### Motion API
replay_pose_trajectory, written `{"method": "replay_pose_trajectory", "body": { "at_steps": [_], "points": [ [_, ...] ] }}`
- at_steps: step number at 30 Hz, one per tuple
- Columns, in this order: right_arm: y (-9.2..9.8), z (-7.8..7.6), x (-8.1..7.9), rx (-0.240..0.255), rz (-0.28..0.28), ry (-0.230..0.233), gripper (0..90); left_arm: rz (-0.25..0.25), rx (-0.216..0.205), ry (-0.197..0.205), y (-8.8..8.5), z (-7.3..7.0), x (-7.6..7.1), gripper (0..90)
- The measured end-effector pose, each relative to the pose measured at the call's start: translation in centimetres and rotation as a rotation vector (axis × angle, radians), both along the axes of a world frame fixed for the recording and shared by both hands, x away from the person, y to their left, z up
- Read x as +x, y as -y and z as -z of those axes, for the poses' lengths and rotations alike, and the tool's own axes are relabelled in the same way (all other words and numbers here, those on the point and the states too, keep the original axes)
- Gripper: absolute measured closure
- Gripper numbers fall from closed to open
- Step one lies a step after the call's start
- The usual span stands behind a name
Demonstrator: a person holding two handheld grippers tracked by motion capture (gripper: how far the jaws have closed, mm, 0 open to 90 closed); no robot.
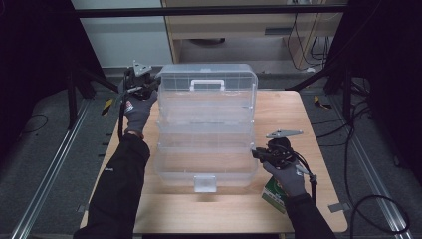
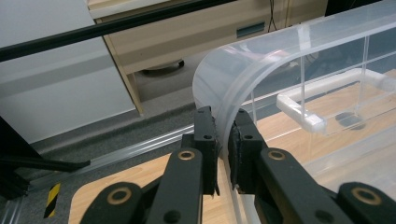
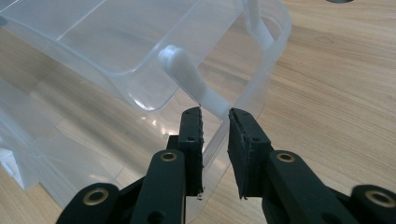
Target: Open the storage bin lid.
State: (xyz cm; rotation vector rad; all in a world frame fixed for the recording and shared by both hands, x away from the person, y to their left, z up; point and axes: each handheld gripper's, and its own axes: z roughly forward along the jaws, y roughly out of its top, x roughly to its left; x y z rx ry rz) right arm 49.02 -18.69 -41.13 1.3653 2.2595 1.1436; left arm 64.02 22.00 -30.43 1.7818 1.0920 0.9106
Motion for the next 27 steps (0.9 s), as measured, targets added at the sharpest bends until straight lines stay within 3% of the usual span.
{"method": "replay_pose_trajectory", "body": {
  "at_steps": [9, 14, 27],
  "points": [
    [0.1, 0.0, 0.0, -0.002, 0.005, 0.005, 76.1, -0.013, -0.007, -0.035, -0.2, 0.6, 1.2, 83.0],
    [0.1, 0.0, 0.0, -0.012, 0.003, 0.008, 76.2, -0.015, -0.036, -0.049, -0.3, 1.2, 2.3, 83.1],
    [-0.1, 0.0, -0.2, -0.027, 0.017, 0.02, 77.2, -0.024, -0.026, -0.09, 0.2, 1.7, 4.1, 83.2]
  ]
}}
